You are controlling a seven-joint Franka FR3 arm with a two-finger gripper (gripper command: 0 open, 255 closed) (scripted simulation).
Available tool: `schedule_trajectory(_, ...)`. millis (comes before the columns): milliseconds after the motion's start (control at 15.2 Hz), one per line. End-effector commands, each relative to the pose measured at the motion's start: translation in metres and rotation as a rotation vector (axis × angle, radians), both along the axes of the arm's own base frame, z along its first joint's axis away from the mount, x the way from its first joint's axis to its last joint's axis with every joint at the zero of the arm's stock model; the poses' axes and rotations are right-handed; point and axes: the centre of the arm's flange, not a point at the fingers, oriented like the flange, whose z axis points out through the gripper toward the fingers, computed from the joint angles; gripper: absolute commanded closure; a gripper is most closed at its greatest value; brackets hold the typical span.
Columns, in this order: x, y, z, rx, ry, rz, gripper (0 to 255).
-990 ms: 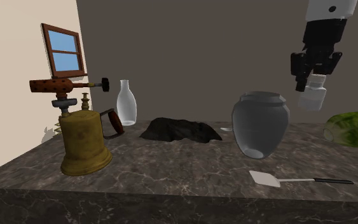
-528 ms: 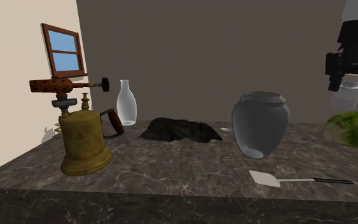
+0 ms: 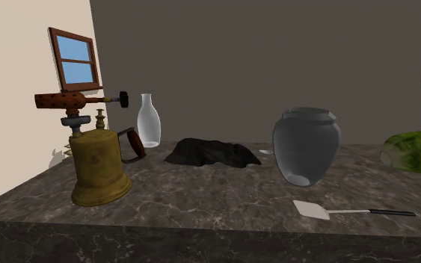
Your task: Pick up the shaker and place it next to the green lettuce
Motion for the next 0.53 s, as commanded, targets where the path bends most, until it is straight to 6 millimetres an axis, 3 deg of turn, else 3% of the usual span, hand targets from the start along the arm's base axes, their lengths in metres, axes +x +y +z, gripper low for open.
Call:
schedule_trajectory(0,-0.009,-0.026,0.001,0.0,0.0,0.002,255)
schedule_trajectory(132,-0.019,-0.054,0.001,0.0,0.0,0.002,255)
schedule_trajectory(462,-0.019,-0.054,-0.026,0.0,0.0,0.002,255)
